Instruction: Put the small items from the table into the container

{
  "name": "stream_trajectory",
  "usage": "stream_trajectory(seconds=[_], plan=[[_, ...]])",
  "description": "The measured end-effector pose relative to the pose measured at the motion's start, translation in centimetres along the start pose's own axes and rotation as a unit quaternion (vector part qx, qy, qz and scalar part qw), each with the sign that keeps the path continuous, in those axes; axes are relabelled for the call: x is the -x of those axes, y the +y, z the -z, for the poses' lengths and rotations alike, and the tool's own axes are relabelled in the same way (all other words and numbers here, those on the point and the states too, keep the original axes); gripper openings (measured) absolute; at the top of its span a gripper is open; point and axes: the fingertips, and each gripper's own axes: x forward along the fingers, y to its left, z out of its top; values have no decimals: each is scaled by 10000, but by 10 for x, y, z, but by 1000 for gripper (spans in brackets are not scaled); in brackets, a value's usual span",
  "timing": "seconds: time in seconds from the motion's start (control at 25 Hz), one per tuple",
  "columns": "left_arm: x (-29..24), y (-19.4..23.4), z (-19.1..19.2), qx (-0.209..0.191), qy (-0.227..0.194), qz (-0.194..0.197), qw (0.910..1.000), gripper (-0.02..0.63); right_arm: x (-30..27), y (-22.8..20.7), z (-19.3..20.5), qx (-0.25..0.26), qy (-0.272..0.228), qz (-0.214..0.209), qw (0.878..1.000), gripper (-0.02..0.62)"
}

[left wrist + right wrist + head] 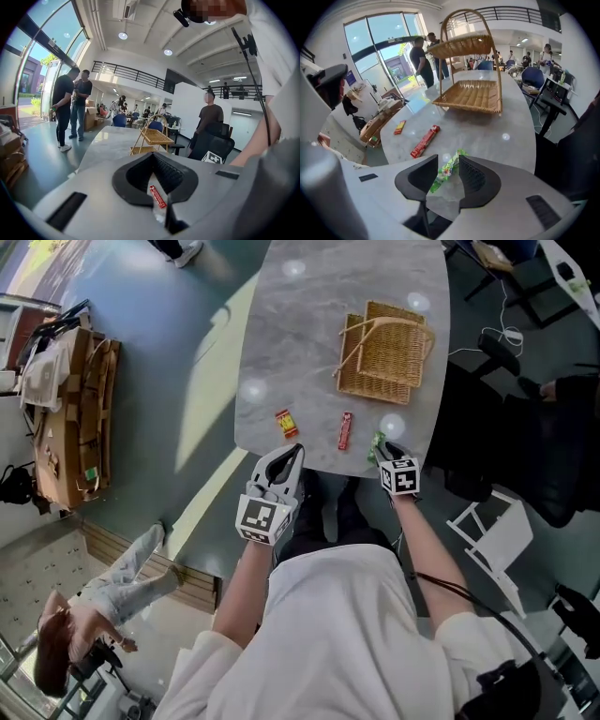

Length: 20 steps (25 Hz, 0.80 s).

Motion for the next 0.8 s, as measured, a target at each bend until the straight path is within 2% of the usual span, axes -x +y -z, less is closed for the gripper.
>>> stream_trajectory(seconds=[0.24, 0.44, 0.52, 0.72, 0.8], plan=[[4, 0, 9, -11, 53, 5, 10000, 7, -38, -4, 31, -93, 664, 48, 9977, 169], [12, 5, 19, 87, 140, -114, 9998, 8, -48, -5, 39, 238, 968, 343, 9944, 163], [16, 8, 22, 121, 165, -162, 9997, 8, -45, -6, 40, 265, 1053, 473, 9930, 94], [18, 8, 24, 131, 130, -190, 9996, 7, -43, -4, 36, 343, 986, 421, 9936, 28], [19, 7, 22, 124, 108, -174, 9997, 7, -41, 0, 34, 360, 938, 323, 9944, 23]])
